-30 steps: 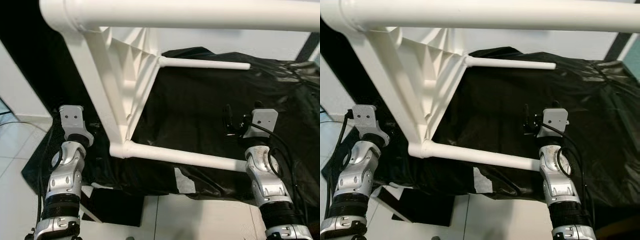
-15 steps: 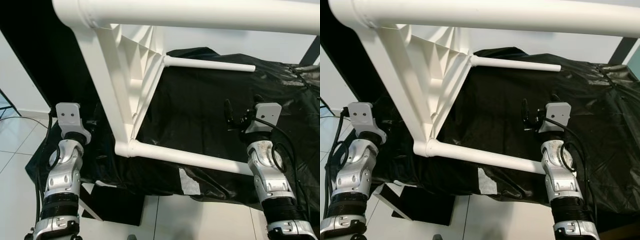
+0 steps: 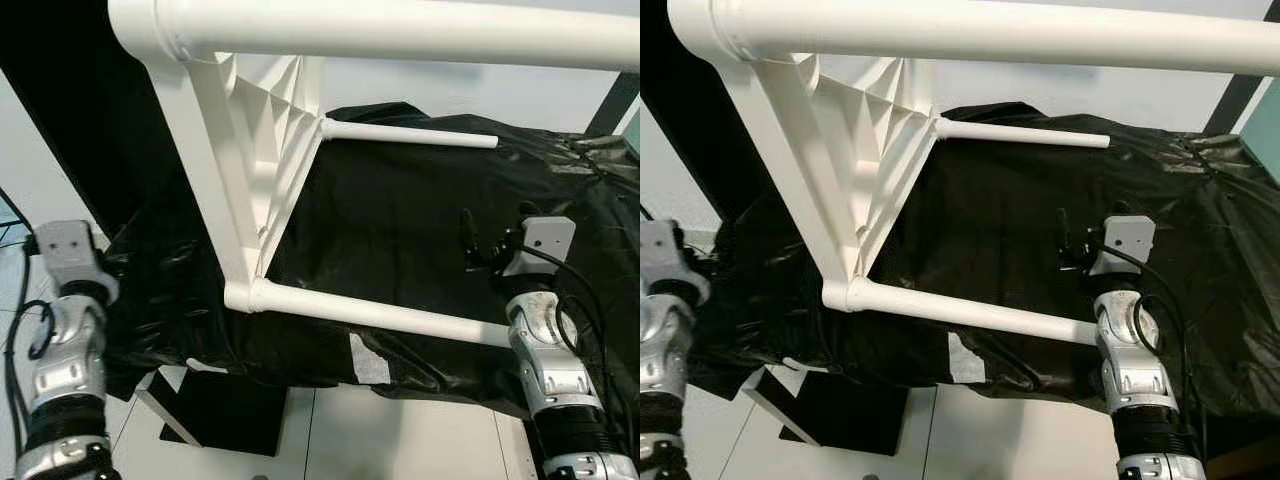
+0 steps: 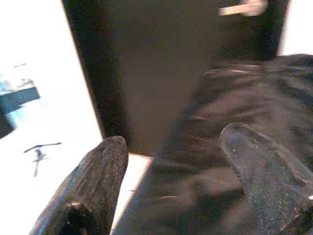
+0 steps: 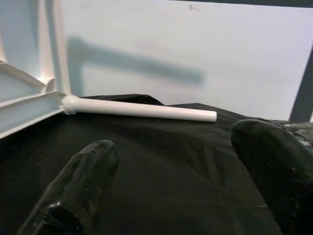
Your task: Building children table
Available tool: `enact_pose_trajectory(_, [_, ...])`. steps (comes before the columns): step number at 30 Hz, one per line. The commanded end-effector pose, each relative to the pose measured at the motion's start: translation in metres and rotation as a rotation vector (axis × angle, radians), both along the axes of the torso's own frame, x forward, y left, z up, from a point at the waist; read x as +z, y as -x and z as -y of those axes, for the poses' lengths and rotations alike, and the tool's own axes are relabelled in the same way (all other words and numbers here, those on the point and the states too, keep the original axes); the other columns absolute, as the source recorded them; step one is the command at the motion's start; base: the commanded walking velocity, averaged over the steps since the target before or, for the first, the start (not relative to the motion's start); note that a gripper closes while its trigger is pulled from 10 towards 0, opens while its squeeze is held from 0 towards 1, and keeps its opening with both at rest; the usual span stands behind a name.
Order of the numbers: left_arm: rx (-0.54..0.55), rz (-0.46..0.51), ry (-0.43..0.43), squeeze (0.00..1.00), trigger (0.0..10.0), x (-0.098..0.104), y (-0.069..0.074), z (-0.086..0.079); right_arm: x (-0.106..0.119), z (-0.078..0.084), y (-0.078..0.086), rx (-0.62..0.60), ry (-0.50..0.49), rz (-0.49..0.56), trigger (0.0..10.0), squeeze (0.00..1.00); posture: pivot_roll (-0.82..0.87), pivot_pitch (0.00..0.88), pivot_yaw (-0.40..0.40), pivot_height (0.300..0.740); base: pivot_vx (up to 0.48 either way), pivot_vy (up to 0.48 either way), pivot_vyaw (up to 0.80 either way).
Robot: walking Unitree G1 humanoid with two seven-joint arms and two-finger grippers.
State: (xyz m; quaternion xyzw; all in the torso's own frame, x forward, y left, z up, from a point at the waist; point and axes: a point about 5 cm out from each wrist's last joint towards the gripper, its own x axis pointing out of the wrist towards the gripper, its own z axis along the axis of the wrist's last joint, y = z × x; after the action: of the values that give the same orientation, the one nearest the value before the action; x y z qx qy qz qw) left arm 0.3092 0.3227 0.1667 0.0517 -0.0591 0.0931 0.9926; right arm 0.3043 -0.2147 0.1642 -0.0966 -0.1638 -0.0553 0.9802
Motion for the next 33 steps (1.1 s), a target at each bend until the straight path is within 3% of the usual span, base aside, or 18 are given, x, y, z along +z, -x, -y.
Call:
enact_pose_trajectory(1, [0.178,0.013,0.041,0.00,10.0,-0.004,0.007,-0.018,0.000,0.010,0.002,-0.048,-0.006,-0.008,10.0,0.00,0.02,0.000,-0.005,0.740,0.000,0.000,0.00])
enact_pose_trajectory(6, [0.221,-0.011,0.070,0.00,10.0,-0.015,0.012,-0.025,-0.001,0.020,0.003,-0.093,-0.010,-0.017,10.0,0.00,0.02,0.000,-0.004,0.740,0.000,0.000,-0.09])
enact_pose_trajectory(13, [0.211,-0.017,0.086,0.00,10.0,-0.021,0.010,-0.020,-0.001,0.023,0.003,-0.106,-0.008,-0.022,10.0,0.00,0.02,0.000,-0.001,0.740,0.000,0.000,-0.59])
enact_pose_trajectory(28, [0.181,0.030,0.083,0.00,10.0,-0.012,0.001,-0.017,0.002,0.025,0.002,-0.111,-0.013,-0.018,10.0,0.00,0.02,0.000,0.005,0.740,0.000,0.000,-0.80])
enact_pose_trajectory(33, [0.159,0.048,0.089,0.00,10.0,-0.008,-0.001,-0.017,0.004,0.023,0.002,-0.096,-0.008,-0.001,10.0,0.00,0.02,0.000,0.007,0.740,0.000,0.000,0.00])
